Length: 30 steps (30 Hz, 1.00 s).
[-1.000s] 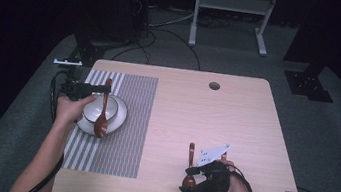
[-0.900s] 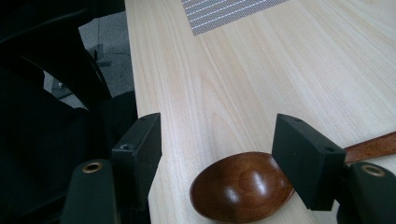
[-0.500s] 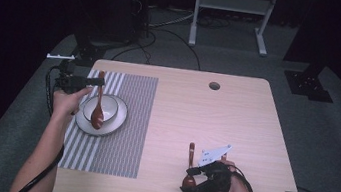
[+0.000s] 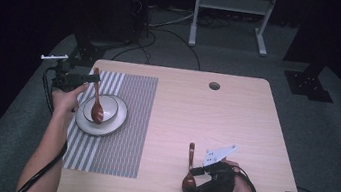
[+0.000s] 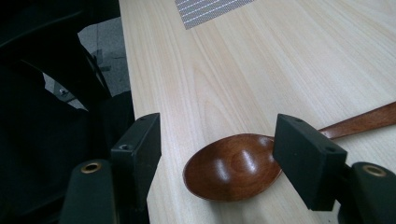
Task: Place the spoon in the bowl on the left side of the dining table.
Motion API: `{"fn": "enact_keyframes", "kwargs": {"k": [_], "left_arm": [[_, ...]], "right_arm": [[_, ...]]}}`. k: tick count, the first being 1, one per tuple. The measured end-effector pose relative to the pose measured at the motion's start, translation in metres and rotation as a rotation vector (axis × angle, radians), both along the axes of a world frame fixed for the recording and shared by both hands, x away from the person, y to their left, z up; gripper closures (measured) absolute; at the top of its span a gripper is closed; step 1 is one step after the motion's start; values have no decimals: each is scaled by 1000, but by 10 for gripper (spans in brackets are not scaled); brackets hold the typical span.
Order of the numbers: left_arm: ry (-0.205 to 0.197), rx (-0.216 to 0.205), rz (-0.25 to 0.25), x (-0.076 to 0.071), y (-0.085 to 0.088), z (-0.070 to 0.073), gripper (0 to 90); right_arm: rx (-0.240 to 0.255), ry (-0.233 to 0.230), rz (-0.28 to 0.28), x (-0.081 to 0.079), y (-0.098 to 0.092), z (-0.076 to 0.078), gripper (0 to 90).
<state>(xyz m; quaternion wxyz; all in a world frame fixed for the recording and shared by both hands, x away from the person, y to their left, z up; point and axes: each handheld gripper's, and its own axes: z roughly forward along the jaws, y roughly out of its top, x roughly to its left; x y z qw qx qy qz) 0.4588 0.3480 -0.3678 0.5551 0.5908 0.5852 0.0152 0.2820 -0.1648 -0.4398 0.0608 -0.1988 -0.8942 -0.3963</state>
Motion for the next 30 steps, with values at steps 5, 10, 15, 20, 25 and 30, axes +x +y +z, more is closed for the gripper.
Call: {"fn": "enact_keyframes", "kwargs": {"k": [5, 10, 15, 20, 25, 30], "left_arm": [[-13, -40, 37, 1, 7, -6, 843], [-20, -90, 61, 2, 12, -10, 843], [-26, -79, 76, 2, 14, -15, 843], [-68, -114, 87, 0, 19, -22, 842], [-62, -97, 99, -1, 23, -31, 842], [-34, -80, 84, -3, 24, -38, 828]], "right_arm": [[-2, 1, -2, 0, -1, 1, 316], [-4, 1, 4, 0, 0, 0, 316], [-3, 4, 5, 0, 2, 0, 316], [0, 3, 5, 0, 1, 0, 316], [1, -2, 9, 0, 2, 0, 316], [3, -3, 8, 1, 3, 0, 316]]}}
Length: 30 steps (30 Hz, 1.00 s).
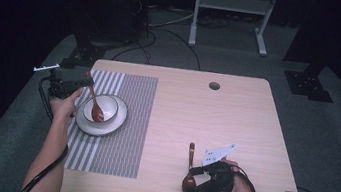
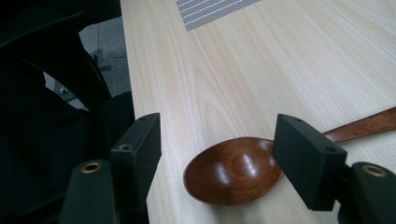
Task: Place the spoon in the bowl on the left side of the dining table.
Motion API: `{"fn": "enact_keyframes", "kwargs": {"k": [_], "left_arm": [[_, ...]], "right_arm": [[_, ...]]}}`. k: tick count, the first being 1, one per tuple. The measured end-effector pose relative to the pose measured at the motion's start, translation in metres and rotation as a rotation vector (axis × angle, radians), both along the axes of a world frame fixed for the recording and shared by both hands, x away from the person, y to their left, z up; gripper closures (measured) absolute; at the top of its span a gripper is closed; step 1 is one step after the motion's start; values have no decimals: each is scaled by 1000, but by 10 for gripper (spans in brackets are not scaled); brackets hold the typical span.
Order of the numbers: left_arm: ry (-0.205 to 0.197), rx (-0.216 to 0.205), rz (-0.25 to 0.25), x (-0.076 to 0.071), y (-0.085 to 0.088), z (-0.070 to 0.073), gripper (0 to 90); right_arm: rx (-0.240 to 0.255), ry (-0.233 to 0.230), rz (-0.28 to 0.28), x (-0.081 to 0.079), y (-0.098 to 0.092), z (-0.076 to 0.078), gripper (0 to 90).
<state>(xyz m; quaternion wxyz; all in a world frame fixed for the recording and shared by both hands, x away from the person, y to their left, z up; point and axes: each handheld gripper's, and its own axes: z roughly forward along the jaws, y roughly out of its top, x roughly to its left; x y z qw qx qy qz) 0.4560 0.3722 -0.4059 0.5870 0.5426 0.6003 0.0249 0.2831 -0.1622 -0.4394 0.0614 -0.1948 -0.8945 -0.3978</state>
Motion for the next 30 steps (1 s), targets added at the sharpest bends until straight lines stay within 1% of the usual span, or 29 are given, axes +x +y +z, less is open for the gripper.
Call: {"fn": "enact_keyframes", "kwargs": {"k": [1, 2, 7, 8, 10, 12, 14, 15, 17, 22, 28, 29, 30], "left_arm": [[12, 10, -6, 0, 0, -2, 819], [15, 14, -9, -1, 0, -3, 819], [25, 11, -15, -3, 4, -6, 805], [35, 19, -19, -4, 5, -7, 802], [36, 26, -19, -4, 5, -7, 784], [37, 29, -21, -5, 8, -7, 784], [47, 39, -21, -6, 10, -8, 781], [58, 47, -24, -7, 11, -9, 770], [71, 58, -15, -7, 12, -9, 754], [88, 58, -17, -10, 15, -14, 735], [93, 60, -15, -16, 20, -16, 725], [93, 69, -15, -17, 20, -15, 725], [93, 69, -15, -17, 20, -15, 725]], "right_arm": [[0, 1, 0, 0, 0, 0, 316], [-1, -2, -1, 0, 0, 1, 316], [4, -7, -4, 0, -2, 2, 316], [3, -6, -7, 0, -2, 3, 316], [3, -6, -8, 0, -3, 3, 316], [5, -9, -9, 0, -3, 3, 316], [5, -9, -8, 1, -2, 4, 316], [6, -7, -5, 0, -1, 4, 316], [5, -8, -3, 1, -1, 4, 316], [9, -11, -2, 0, -2, 5, 317], [10, -9, -9, 0, -4, 6, 316], [8, -8, -8, 1, -4, 6, 316], [7, -9, -8, 1, -3, 6, 317]]}}
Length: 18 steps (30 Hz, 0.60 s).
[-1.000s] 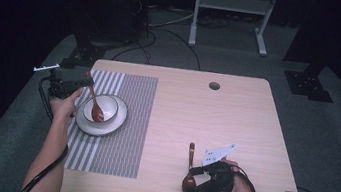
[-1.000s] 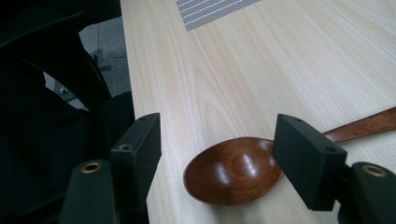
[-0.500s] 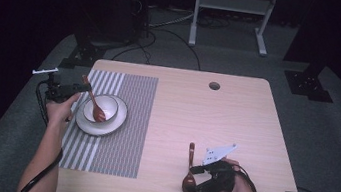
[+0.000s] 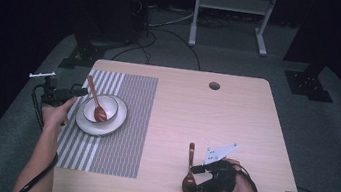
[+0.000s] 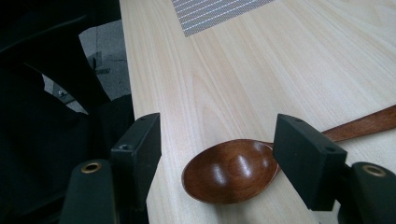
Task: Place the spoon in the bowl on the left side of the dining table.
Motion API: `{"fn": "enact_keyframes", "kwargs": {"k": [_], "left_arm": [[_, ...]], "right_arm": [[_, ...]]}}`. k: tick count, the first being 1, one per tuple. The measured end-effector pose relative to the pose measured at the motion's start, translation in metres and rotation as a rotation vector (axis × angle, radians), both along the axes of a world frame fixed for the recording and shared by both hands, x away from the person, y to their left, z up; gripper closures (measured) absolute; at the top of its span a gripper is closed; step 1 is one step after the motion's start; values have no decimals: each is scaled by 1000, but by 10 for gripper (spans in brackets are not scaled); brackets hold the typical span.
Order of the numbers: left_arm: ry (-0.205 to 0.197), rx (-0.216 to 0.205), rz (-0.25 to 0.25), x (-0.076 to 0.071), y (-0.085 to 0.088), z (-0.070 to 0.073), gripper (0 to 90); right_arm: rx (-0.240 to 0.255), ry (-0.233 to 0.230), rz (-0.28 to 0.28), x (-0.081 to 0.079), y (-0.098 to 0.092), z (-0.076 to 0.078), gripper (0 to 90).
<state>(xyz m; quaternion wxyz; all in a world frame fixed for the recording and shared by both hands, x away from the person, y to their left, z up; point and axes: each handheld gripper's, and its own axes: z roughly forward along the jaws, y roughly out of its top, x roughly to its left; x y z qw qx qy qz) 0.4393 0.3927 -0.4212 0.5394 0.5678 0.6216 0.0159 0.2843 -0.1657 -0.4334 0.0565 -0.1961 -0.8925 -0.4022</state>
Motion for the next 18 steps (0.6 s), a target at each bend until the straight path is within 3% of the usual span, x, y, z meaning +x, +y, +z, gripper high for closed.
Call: {"fn": "enact_keyframes", "kwargs": {"k": [18], "left_arm": [[-36, 28, -47, -27, 4, 16, 686]], "right_arm": [[3, -17, -10, 2, -1, 6, 316]]}}
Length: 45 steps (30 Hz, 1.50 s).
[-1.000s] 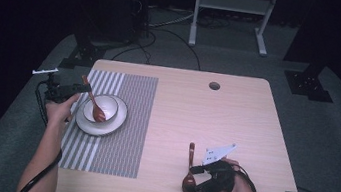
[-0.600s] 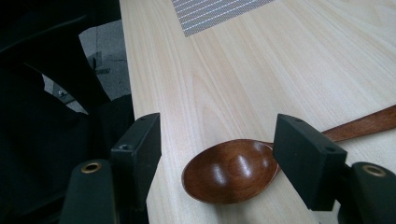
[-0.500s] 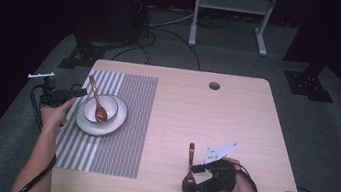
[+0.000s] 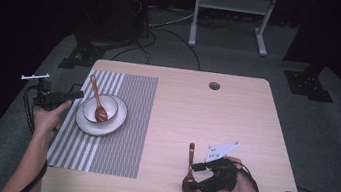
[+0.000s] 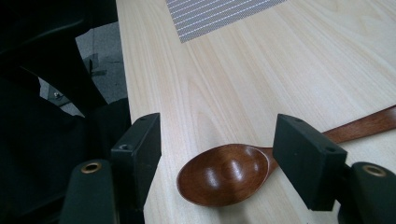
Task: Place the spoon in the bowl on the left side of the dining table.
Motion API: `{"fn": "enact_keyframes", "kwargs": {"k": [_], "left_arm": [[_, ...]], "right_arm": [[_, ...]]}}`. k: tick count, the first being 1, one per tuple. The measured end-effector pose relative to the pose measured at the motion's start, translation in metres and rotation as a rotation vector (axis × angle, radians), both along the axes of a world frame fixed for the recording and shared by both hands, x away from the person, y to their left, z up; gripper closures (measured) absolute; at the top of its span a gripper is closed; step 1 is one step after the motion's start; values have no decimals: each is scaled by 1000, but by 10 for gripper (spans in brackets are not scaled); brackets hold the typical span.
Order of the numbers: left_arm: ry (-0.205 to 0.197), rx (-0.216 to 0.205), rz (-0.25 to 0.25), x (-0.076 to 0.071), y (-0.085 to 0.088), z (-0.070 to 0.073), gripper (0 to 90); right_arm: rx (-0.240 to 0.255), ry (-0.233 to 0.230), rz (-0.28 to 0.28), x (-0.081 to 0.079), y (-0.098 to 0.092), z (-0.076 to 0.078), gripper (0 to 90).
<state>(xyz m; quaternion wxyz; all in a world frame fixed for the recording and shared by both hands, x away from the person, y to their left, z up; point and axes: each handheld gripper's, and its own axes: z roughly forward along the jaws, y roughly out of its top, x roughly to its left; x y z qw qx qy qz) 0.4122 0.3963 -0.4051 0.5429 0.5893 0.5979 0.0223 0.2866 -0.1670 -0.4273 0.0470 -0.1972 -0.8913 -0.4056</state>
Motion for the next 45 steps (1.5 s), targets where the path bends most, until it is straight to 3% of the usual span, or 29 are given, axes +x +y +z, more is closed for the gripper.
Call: {"fn": "enact_keyframes", "kwargs": {"k": [9, 23, 37, 45], "left_arm": [[-20, -6, -16, -16, 2, 7, 642], [-41, 32, -86, -30, -24, 22, 471], [-45, 29, -167, -50, -46, 18, 405], [-39, 37, -182, -60, -51, 13, 388]], "right_arm": [[-3, -3, -19, 2, -4, 2, 316], [3, -7, -46, 0, -14, 0, 302], [7, -3, -93, -2, -29, -1, 302], [6, -3, -101, -3, -33, -1, 301]]}}
